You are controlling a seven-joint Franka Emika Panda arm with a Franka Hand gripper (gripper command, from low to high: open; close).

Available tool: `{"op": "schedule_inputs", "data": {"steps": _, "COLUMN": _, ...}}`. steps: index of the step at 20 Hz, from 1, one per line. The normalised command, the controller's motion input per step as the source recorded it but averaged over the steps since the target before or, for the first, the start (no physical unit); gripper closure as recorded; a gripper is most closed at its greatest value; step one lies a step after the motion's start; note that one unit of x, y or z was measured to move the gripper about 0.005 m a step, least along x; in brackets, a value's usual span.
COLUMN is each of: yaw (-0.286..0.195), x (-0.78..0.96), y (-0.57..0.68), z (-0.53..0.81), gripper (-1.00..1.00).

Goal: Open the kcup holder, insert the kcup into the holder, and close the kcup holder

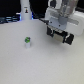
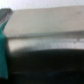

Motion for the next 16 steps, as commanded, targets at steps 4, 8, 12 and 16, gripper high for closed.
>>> {"op": "schedule_inputs", "data": {"steps": 4, "yaw": -0.087, "x": 0.84, "y": -0.52, "z": 0.1, "gripper": 1.0}}
{"op": "schedule_inputs", "data": {"steps": 8, "yaw": -0.084, "x": 0.84, "y": -0.48, "z": 0.21, "gripper": 1.0}}
{"op": "schedule_inputs", "data": {"steps": 12, "yaw": -0.07, "x": 0.74, "y": -0.46, "z": 0.29, "gripper": 1.0}}
{"op": "schedule_inputs", "data": {"steps": 16, "yaw": -0.052, "x": 0.57, "y": -0.54, "z": 0.28, "gripper": 1.0}}
